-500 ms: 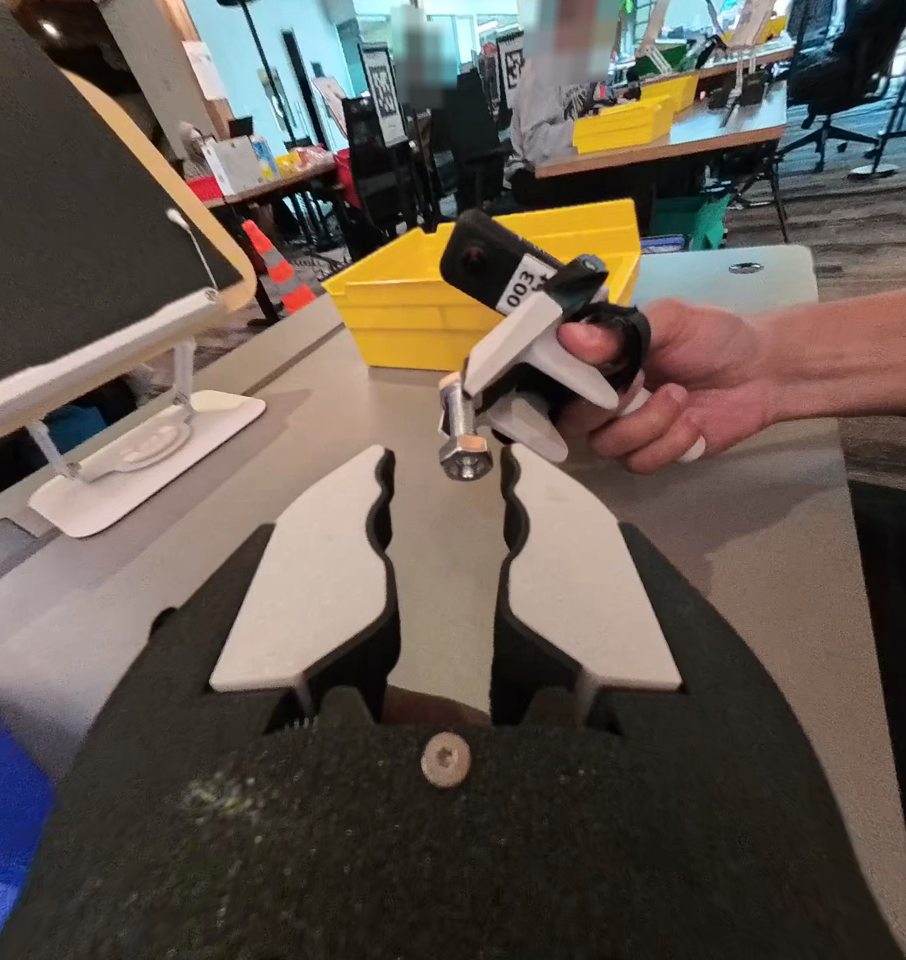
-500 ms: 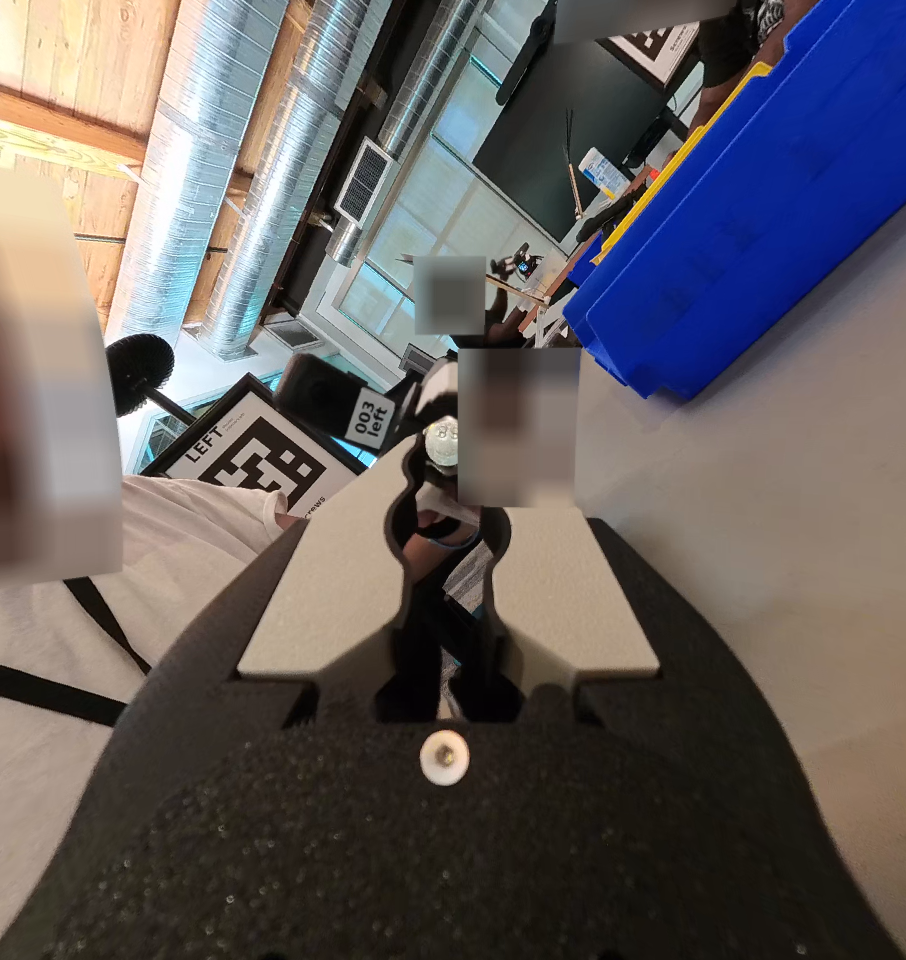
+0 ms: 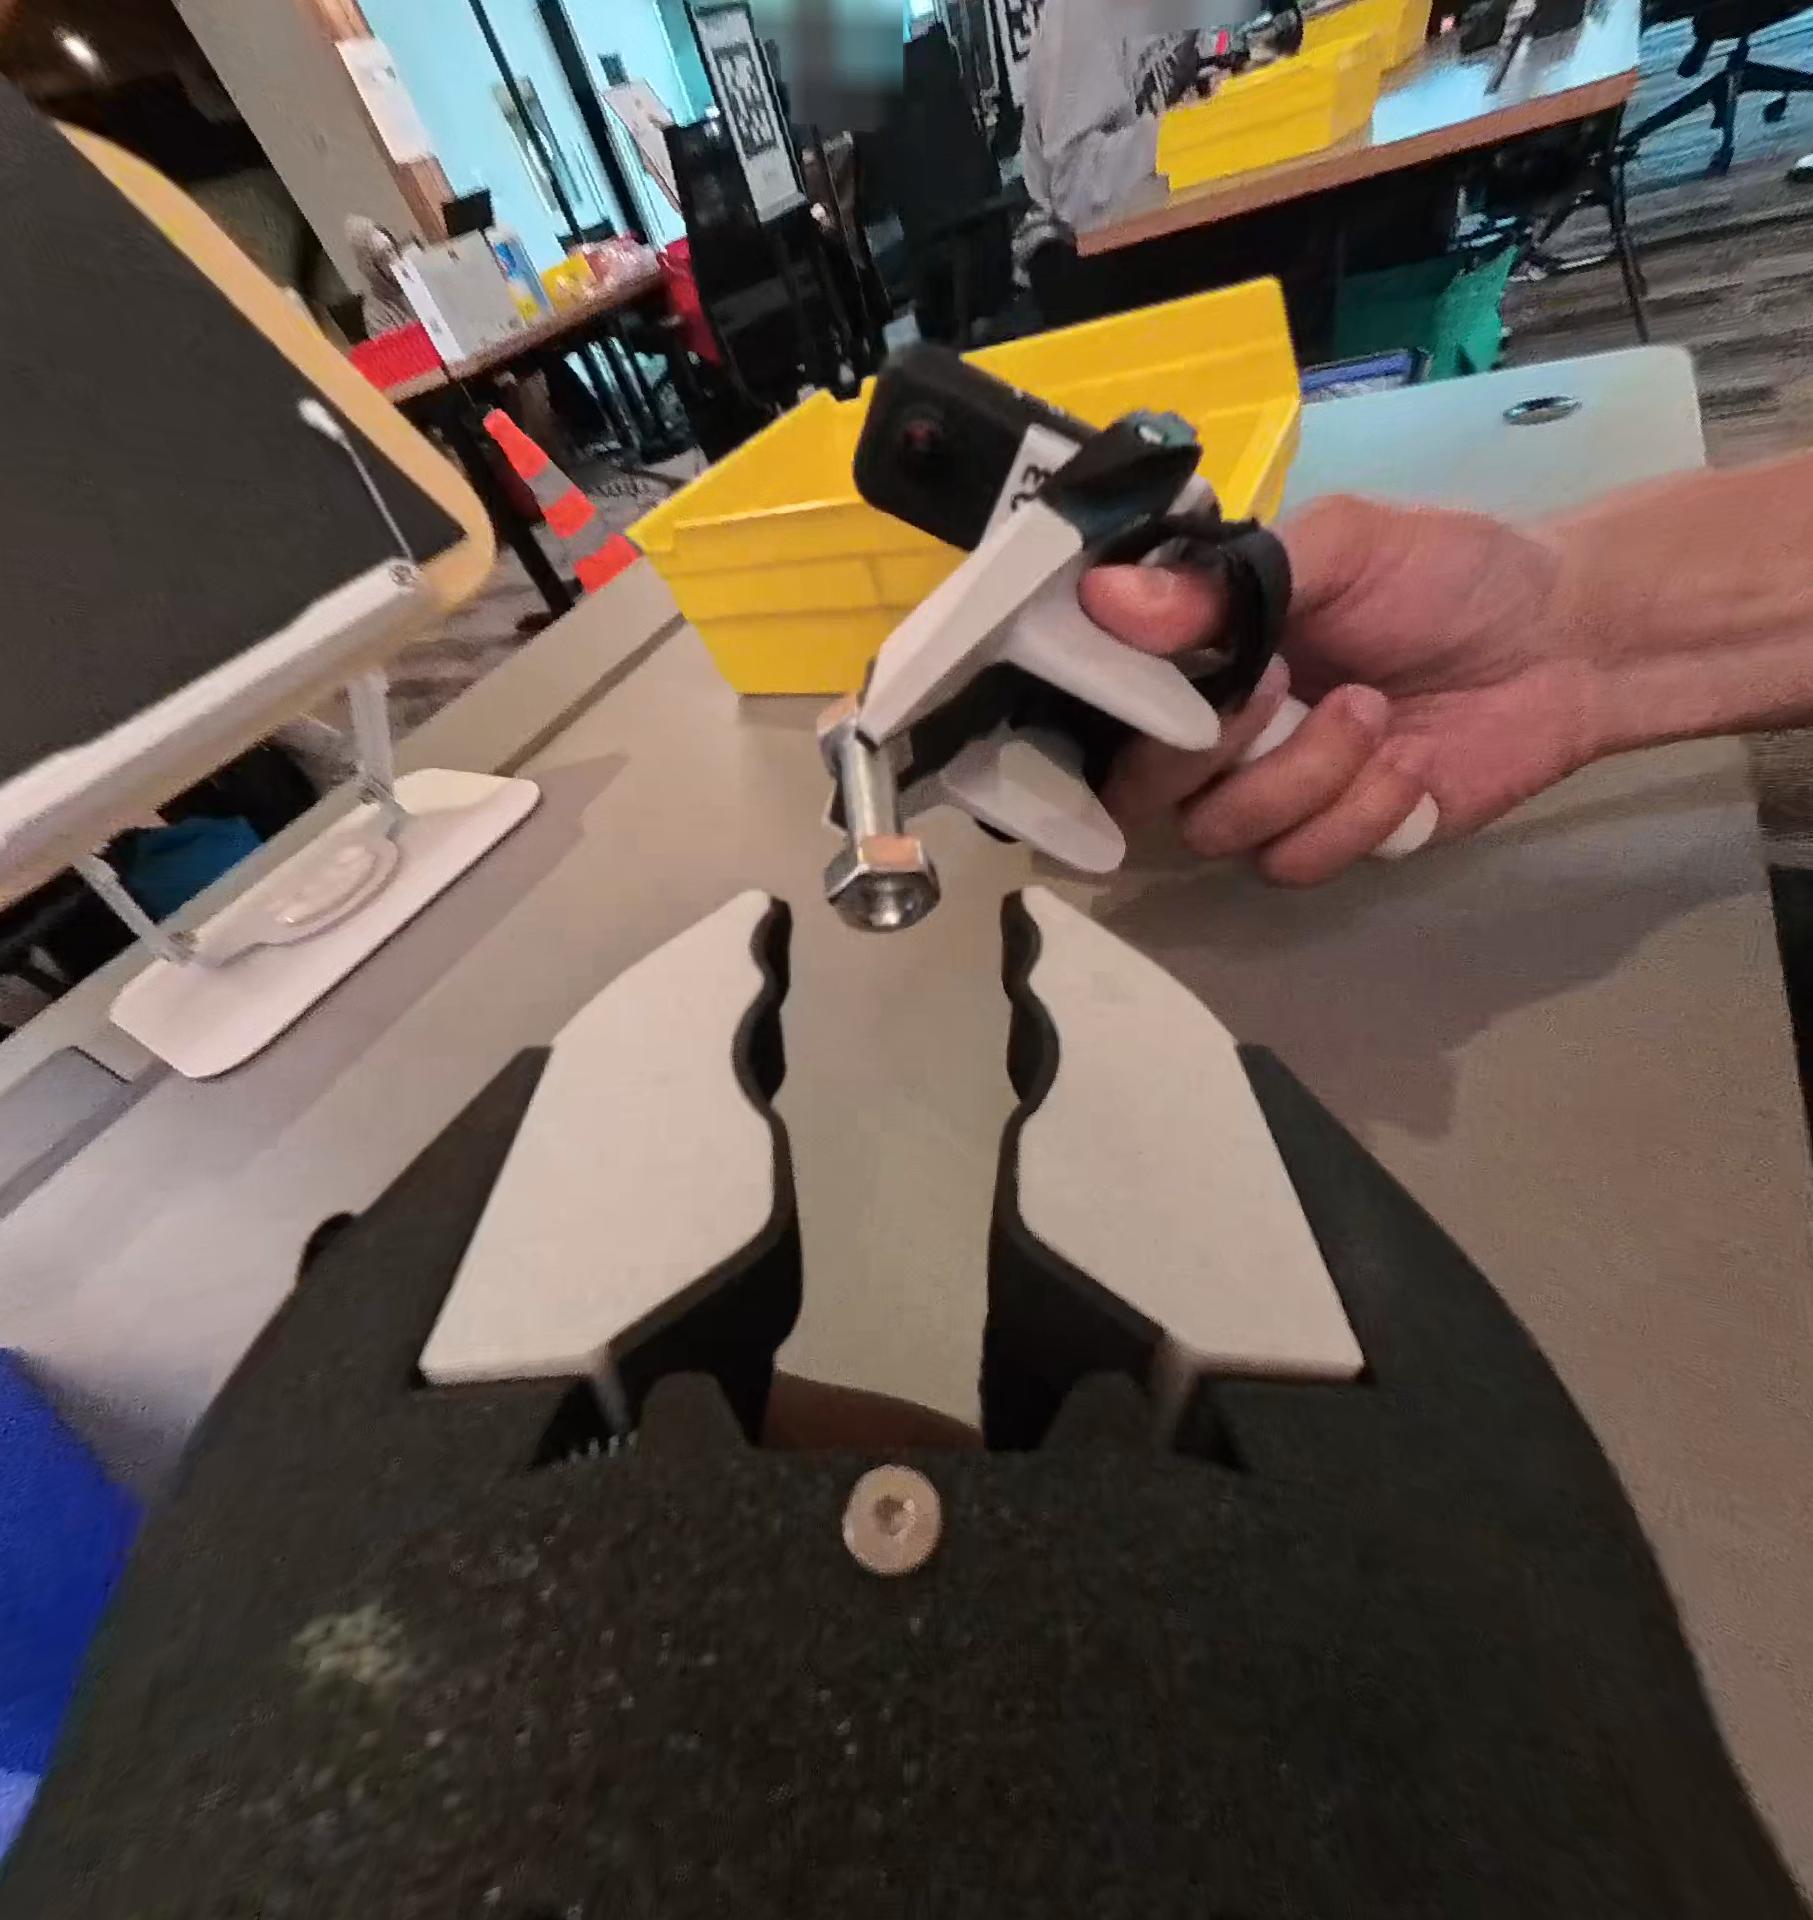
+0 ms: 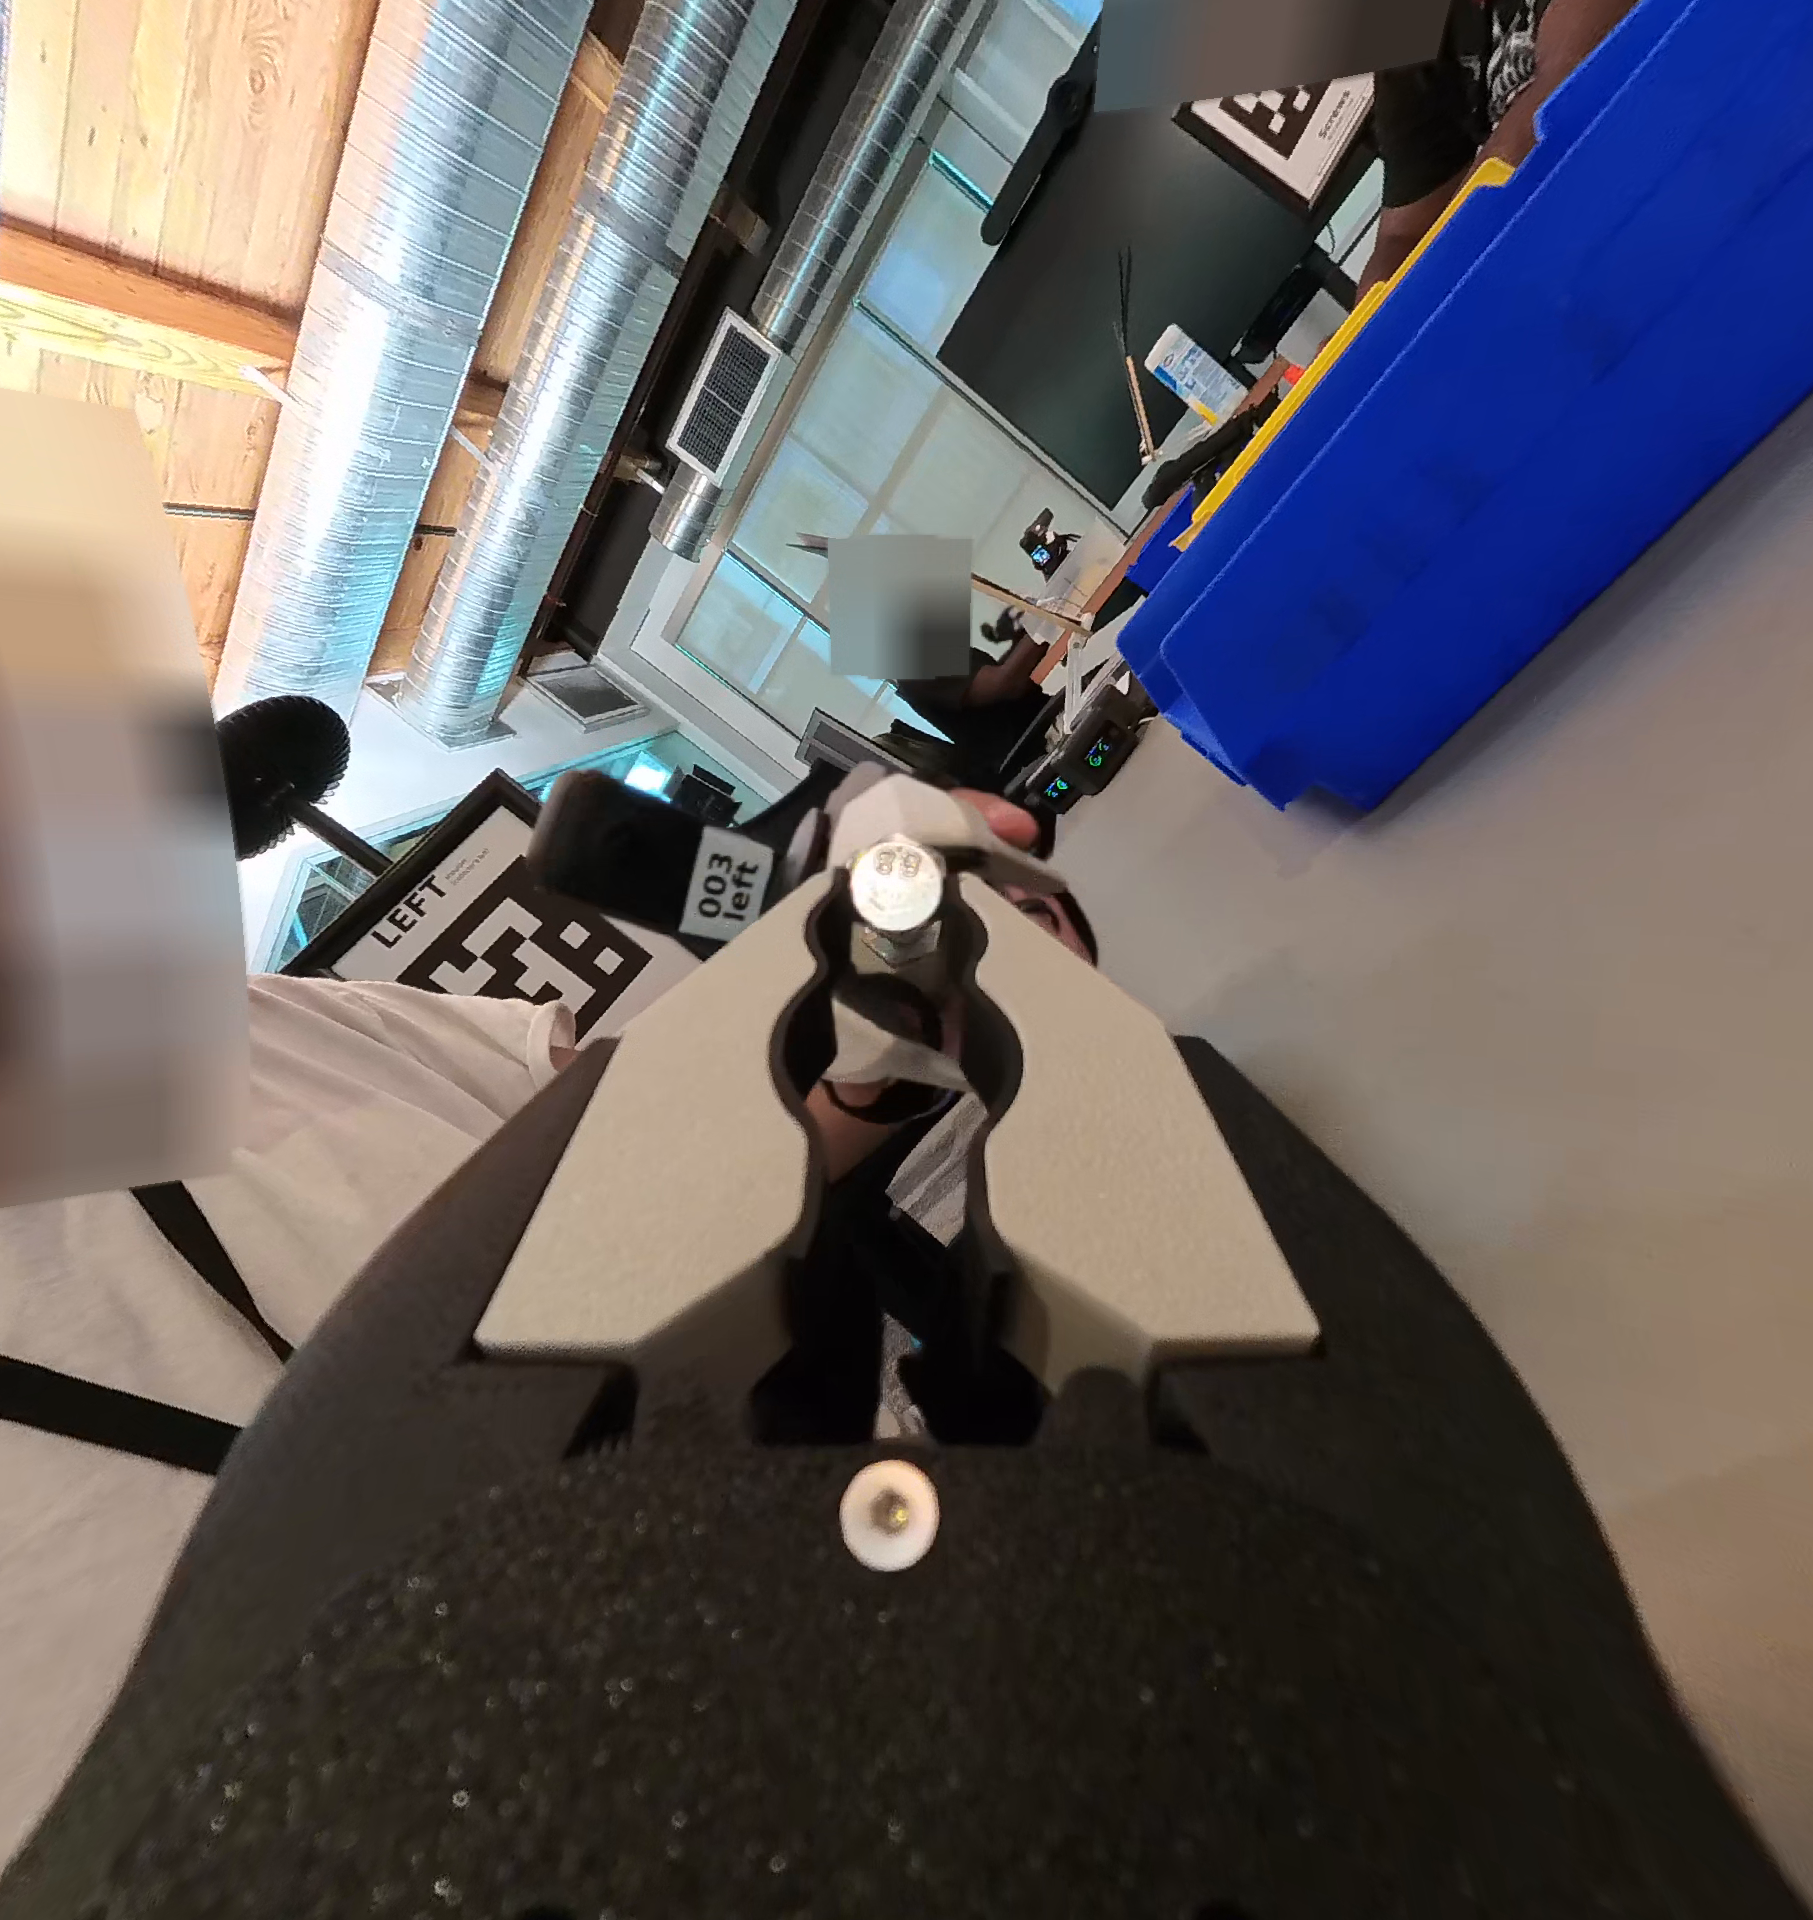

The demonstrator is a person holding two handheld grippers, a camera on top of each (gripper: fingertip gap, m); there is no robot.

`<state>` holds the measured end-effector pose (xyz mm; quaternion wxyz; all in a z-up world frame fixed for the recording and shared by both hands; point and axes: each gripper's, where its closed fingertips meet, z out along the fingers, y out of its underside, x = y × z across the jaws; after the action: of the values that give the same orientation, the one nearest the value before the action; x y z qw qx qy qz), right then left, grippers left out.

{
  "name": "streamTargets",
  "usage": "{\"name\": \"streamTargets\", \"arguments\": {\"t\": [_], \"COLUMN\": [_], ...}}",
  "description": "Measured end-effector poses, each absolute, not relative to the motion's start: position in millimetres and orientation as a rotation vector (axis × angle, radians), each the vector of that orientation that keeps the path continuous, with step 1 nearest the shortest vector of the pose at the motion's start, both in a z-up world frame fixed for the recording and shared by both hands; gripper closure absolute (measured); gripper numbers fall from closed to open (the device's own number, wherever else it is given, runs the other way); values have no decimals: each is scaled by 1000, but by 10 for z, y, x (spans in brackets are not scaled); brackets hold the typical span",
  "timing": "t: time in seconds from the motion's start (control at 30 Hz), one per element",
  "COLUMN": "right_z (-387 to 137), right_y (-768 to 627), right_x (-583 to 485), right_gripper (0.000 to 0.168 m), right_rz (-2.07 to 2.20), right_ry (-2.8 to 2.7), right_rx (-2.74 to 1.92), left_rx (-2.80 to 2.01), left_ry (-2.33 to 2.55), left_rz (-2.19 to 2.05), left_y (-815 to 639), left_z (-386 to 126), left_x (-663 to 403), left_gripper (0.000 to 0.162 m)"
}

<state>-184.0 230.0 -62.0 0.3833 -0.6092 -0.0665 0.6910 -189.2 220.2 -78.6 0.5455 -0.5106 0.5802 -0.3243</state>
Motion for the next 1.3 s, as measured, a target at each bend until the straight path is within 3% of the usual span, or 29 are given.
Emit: {"name": "streamTargets", "arguments": {"t": [0.33,0.6,1.07,1.3], "right_z": [-610,-607,-949,-1053], "right_y": [2256,2076,2128,2226], "right_x": [-1878,-1976,-1969,-1905], "right_gripper": [152,152,152,151], "right_rz": [1823,1751,428,451], "right_ry": [-166,-383,-1047,-979], "right_rx": [-1542,-1590,-1513,-1662], "left_rx": [-1139,-1255,-1550,-1586], "left_ry": [1364,1423,1250,1213], "left_rz": [-687,-1127,-1694,-1290], "left_y": [2242,2096,2139,2488], "left_z": [-681,-627,-543,-708], "left_x": [-1943,-2024,-2114,-2176], "left_gripper": [143,144,144,144]}}
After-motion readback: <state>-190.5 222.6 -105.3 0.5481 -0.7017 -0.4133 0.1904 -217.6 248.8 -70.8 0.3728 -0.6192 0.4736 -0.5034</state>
